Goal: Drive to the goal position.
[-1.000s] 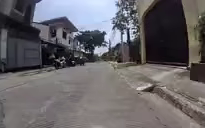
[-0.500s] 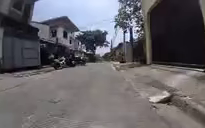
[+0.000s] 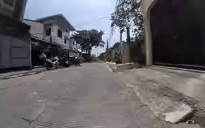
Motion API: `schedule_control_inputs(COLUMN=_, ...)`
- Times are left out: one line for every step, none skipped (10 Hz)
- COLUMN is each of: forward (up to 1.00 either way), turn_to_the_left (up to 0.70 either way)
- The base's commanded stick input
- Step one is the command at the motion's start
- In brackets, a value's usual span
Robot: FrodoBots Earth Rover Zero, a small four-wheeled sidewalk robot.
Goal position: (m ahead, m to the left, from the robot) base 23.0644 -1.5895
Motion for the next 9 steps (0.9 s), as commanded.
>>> schedule_control_inputs(forward=1.00, turn_to_the_left=-0.02)
schedule_control_inputs(forward=1.00, turn_to_the_left=-0.02)
schedule_control_inputs(forward=1.00, turn_to_the_left=-0.02)
schedule_control_inputs(forward=1.00, turn_to_the_left=0.00)
schedule_control_inputs(forward=0.99, turn_to_the_left=0.00)
schedule_control_inputs(forward=0.99, turn_to_the_left=0.00)
schedule_control_inputs(forward=0.99, turn_to_the_left=0.00)
schedule_control_inputs(forward=0.99, turn_to_the_left=0.00)
schedule_control_inputs(forward=1.00, turn_to_the_left=0.00)
